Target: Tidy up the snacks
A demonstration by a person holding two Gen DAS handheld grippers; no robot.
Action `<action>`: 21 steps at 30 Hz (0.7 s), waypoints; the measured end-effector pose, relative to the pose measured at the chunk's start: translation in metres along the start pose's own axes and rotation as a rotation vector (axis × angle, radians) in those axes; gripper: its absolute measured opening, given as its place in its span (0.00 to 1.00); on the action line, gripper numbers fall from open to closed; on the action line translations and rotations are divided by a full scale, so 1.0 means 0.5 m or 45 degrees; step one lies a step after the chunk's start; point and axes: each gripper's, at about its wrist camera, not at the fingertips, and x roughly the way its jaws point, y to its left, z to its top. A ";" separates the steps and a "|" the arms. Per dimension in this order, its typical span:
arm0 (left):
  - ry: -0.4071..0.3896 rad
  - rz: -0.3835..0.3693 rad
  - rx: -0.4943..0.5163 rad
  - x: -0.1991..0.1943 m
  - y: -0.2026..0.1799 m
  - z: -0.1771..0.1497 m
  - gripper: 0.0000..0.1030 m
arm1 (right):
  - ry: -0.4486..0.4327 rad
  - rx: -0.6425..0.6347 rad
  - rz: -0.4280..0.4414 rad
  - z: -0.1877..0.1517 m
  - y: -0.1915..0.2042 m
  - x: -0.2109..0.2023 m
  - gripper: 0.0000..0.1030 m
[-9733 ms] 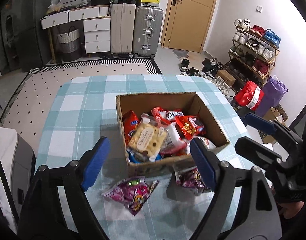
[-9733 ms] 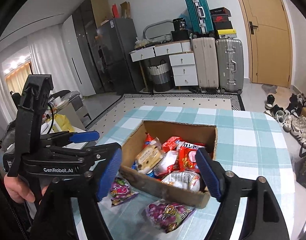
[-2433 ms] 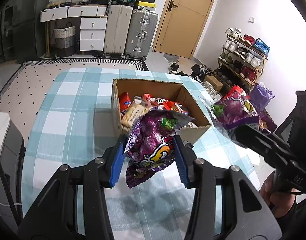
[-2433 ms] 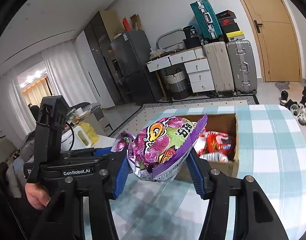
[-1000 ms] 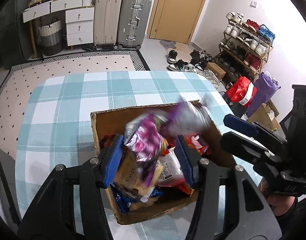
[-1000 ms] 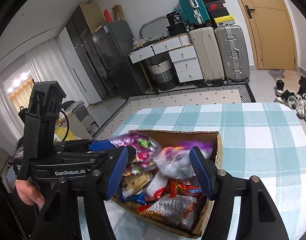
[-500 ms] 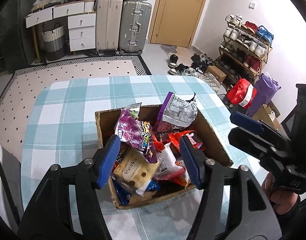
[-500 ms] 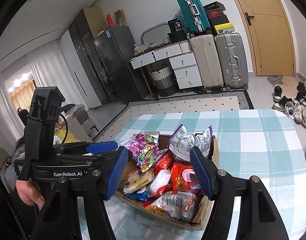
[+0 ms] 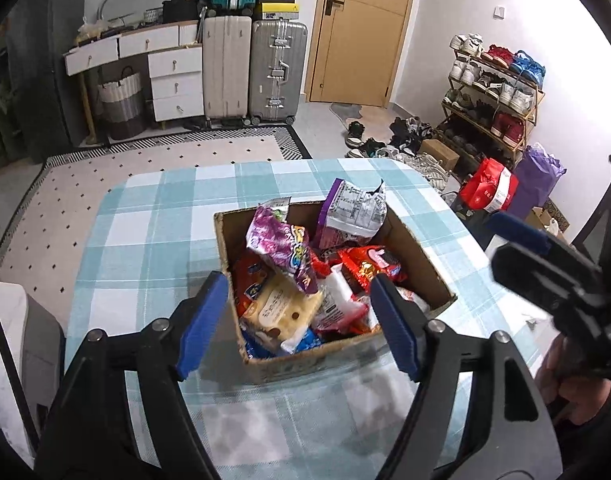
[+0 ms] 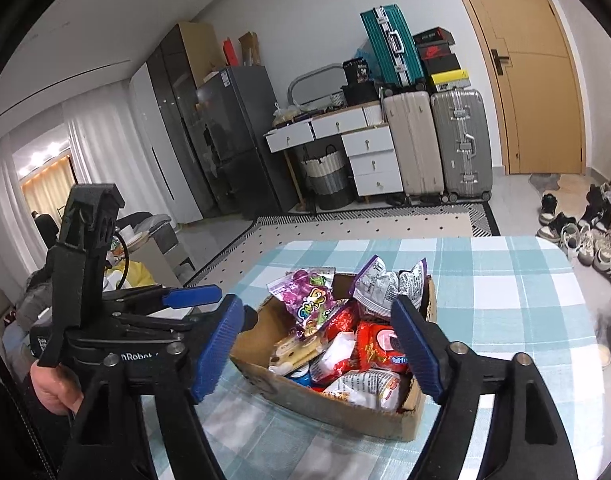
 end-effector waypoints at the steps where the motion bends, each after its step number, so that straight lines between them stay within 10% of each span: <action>1: -0.007 0.007 0.003 -0.006 0.000 -0.006 0.70 | -0.010 -0.003 -0.004 -0.002 0.006 -0.008 0.81; 21: -0.233 0.091 -0.004 -0.109 0.009 -0.085 0.87 | -0.104 -0.044 -0.101 -0.058 0.052 -0.094 0.92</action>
